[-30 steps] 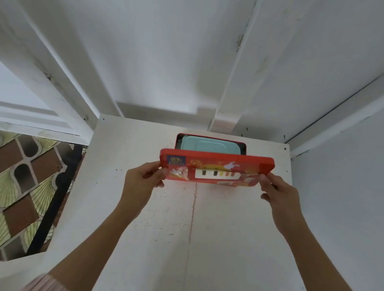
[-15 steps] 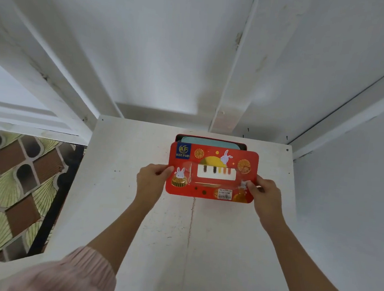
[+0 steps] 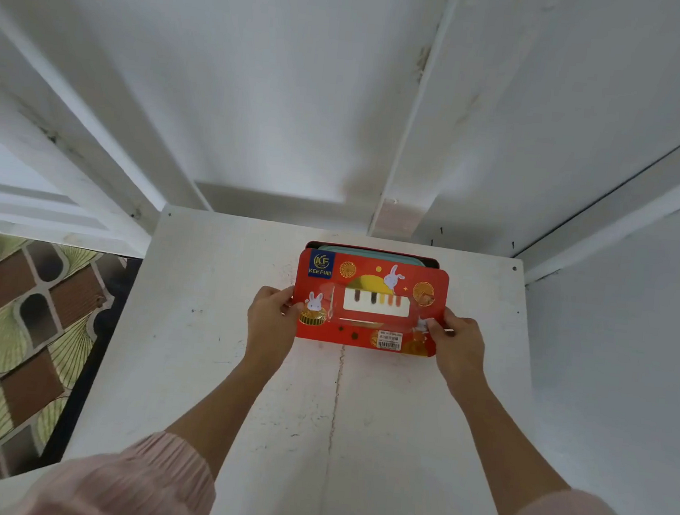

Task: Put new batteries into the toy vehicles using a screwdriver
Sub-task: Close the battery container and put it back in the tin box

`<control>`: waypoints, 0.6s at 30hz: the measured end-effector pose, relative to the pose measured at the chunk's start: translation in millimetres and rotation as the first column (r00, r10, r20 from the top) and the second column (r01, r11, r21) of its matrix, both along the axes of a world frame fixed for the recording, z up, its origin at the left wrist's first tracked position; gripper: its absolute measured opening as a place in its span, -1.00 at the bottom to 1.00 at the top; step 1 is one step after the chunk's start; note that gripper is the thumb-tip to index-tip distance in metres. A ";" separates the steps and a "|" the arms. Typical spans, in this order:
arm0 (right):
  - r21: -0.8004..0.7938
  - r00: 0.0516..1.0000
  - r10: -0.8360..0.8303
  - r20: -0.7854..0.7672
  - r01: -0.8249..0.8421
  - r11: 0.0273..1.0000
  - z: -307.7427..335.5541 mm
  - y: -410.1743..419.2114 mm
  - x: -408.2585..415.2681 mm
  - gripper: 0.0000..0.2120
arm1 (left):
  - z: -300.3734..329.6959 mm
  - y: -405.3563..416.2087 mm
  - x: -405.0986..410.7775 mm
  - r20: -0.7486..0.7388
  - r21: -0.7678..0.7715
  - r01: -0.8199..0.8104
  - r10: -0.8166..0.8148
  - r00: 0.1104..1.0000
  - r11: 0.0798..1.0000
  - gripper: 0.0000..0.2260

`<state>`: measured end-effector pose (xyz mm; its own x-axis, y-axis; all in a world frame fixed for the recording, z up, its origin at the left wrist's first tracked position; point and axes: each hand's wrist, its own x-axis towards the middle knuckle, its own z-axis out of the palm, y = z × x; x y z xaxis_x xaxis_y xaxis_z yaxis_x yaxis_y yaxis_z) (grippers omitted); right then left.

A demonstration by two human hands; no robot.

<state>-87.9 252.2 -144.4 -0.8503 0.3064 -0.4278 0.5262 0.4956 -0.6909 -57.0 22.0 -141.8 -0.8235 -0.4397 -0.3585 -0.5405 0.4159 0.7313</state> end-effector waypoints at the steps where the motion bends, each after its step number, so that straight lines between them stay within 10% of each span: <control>1: 0.012 1.000 0.010 0.004 -0.010 1.000 -1.5 -0.4 -0.4 -0.76 | -2.0 -0.4 0.8 0.005 -0.003 0.008 -0.008 1.000 1.000 -0.69; 18: 0.131 0.991 0.134 0.009 -0.134 0.982 -0.6 1.1 -29.3 -0.71 | -17.5 -8.5 -26.9 -0.035 0.012 0.032 -0.032 0.999 0.999 -0.70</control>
<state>-117.2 253.3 -145.1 -0.8874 0.2430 -0.3918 0.4491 0.6482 -0.6150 -84.0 13.5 -159.4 -0.8493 -0.4085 -0.3345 -0.5009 0.4232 0.7550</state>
